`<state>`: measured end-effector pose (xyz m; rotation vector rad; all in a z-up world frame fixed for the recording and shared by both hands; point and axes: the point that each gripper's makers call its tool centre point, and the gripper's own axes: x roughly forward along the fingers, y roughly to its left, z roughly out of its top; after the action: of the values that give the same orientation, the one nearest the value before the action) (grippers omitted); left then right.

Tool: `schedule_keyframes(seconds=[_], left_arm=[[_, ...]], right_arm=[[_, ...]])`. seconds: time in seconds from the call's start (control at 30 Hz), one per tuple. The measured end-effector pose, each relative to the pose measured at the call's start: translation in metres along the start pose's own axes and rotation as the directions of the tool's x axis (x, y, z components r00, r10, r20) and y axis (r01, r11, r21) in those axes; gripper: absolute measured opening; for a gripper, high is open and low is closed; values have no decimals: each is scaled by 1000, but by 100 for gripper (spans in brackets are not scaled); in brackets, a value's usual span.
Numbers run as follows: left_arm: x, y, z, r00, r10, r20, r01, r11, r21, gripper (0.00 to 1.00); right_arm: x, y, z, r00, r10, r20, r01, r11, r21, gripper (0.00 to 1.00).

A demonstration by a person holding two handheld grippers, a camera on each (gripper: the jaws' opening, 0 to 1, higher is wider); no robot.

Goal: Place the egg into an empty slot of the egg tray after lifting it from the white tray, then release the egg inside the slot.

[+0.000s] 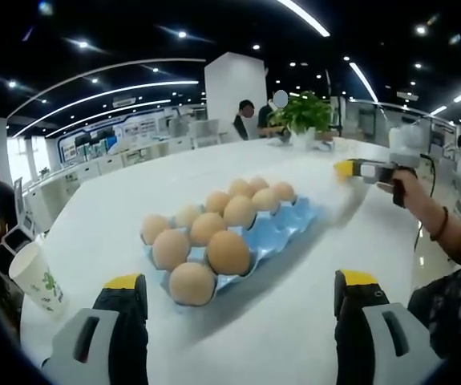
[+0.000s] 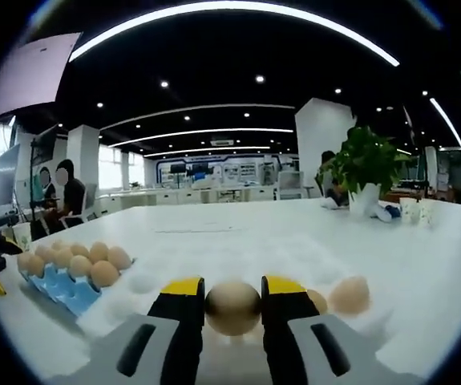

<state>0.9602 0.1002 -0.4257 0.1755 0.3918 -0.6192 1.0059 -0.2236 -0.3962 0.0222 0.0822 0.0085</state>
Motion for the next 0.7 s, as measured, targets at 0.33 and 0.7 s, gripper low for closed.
schedule_keyframes(seconds=[0.33,0.7], left_arm=[[-3,1,-1,1000,5,-3,-5,1000,1,99],[-4,2,-3,1000,9,-7,-9,1000,-2,99]], right_arm=[[2,5,-1,1000,10,-10,-10,1000,-20,28],[1,29,8,999,54,4,-54,998,-18,28]])
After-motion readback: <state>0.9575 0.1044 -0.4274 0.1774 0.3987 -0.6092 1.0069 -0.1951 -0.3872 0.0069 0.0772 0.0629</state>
